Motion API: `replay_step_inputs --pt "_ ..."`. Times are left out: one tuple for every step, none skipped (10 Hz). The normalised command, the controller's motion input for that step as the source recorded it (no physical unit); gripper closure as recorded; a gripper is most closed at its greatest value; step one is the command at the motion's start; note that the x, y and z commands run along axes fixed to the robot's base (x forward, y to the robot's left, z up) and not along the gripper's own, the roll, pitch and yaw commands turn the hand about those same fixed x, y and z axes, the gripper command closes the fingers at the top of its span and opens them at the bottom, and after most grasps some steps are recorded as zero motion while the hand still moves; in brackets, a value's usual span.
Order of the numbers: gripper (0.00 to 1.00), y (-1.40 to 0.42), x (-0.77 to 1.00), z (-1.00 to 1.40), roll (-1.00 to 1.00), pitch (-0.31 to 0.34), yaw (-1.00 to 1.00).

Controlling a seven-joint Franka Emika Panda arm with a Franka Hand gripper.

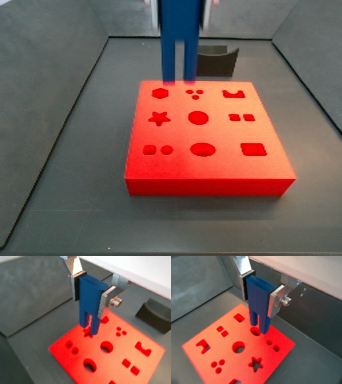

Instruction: Insert the square-circle object.

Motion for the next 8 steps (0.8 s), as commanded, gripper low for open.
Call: replay_step_inputs --pt "1.0 -0.65 0.42 -0.83 0.11 0.114 0.08" --pt "1.0 -0.56 0.36 -0.93 0.07 0.083 0.06" --pt "1.0 -0.38 0.46 -0.9 0.12 0.0 0.02" --pt "1.0 -0.18 0.57 -0.83 0.2 0.017 0.0" --pt "1.0 -0.04 0.28 -0.72 0.26 0.079 0.0" --pt "1.0 0.0 -0.14 -0.67 0.18 0.097 0.0" --pt "1.0 0.0 -0.39 -0.59 0.1 0.064 0.0" --pt "1.0 0.0 -0.53 -0.51 0.0 0.011 -0.03"
